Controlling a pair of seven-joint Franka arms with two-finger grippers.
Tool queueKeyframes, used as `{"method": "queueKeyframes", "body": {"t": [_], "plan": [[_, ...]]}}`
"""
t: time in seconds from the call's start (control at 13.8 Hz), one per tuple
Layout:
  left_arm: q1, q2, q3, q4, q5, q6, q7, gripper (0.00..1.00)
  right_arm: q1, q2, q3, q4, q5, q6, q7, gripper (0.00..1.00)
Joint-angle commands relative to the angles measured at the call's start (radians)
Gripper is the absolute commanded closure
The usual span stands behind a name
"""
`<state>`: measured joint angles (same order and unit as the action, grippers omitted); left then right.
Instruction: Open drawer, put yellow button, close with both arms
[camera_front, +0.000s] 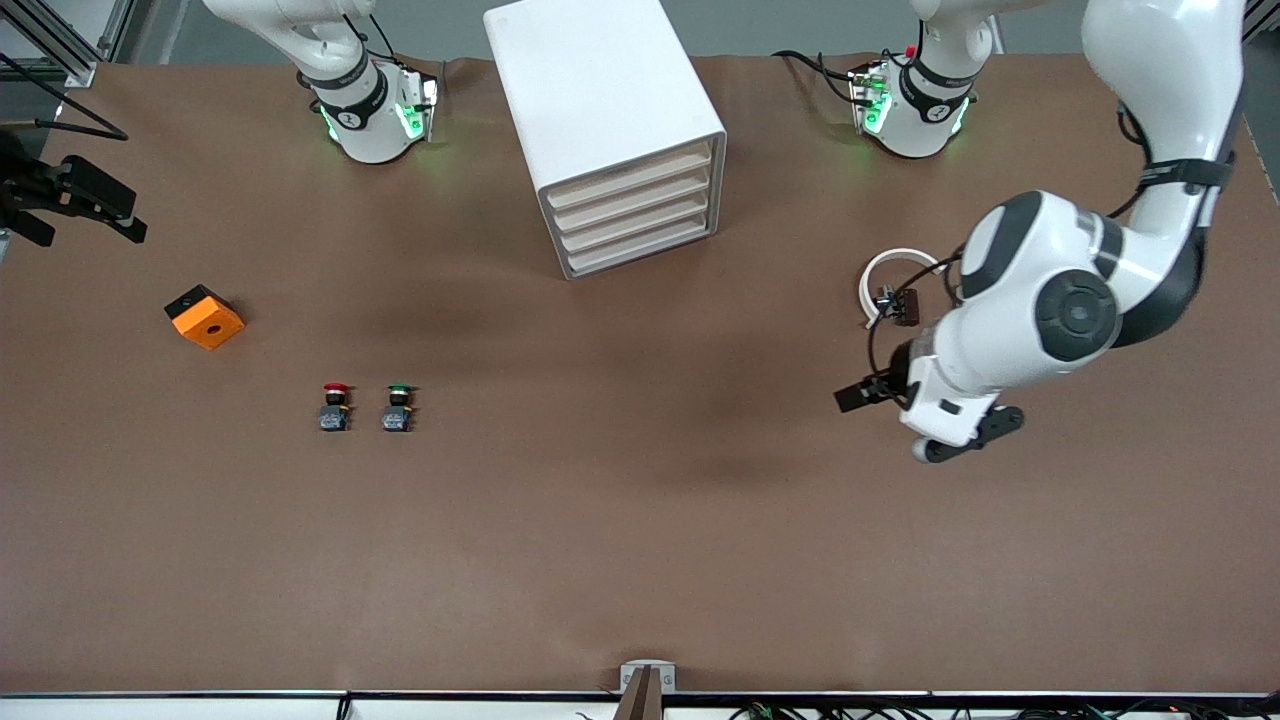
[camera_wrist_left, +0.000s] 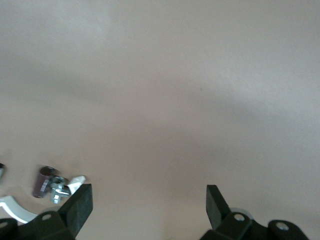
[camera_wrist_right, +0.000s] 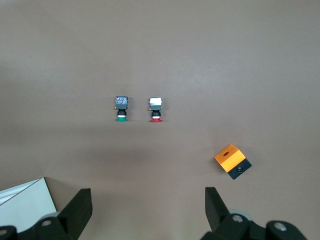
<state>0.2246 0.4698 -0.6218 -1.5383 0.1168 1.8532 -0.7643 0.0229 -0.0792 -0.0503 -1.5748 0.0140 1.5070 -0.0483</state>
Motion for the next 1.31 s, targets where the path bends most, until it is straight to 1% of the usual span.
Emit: {"method": "queueKeyframes", "body": {"t": [0.0,0.22,0.29,0.44,0.58,0.65,0.73,0.94,1.09,1.23], "plan": [[0.027,-0.043,-0.01,0.036,0.055,-0.069,0.008,0.0,-0.005,0.01,0.004,0.025,-0.015,-0.016,-0.012,0.0],[0.091,-0.059,-0.012,0.116,0.078,-0.167,0.013,0.0,-0.005,0.01,0.004,0.025,-0.014,-0.016,-0.013,0.0],[0.11,-0.06,-0.018,0.133,0.096,-0.199,0.046,0.0,-0.005,0.01,0.004,0.025,-0.014,-0.016,-0.016,0.0],[0.127,-0.08,-0.01,0.165,0.101,-0.287,0.188,0.0,-0.005,0.012,0.004,0.025,-0.014,-0.016,-0.016,0.0],[0.217,-0.099,-0.025,0.17,0.09,-0.302,0.337,0.0,-0.005,0.012,0.004,0.025,-0.014,-0.016,-0.016,0.0],[0.245,-0.124,-0.022,0.17,0.08,-0.304,0.418,0.0,-0.005,0.012,0.004,0.025,-0.014,-0.016,-0.016,0.0],[0.263,-0.153,-0.019,0.17,0.077,-0.304,0.472,0.0,-0.005,0.012,0.004,0.025,-0.014,-0.016,-0.016,0.0],[0.268,-0.215,-0.007,0.162,0.064,-0.311,0.513,0.0,-0.005,0.012,0.004,0.025,-0.014,-0.016,-0.016,0.0],[0.227,-0.27,0.065,0.161,0.008,-0.334,0.566,0.0,-0.003,0.013,0.004,0.025,-0.014,-0.016,-0.016,0.0],[0.056,-0.341,0.269,0.136,-0.032,-0.362,0.608,0.0,-0.003,0.012,0.004,0.025,-0.014,-0.016,-0.016,0.0]]}}
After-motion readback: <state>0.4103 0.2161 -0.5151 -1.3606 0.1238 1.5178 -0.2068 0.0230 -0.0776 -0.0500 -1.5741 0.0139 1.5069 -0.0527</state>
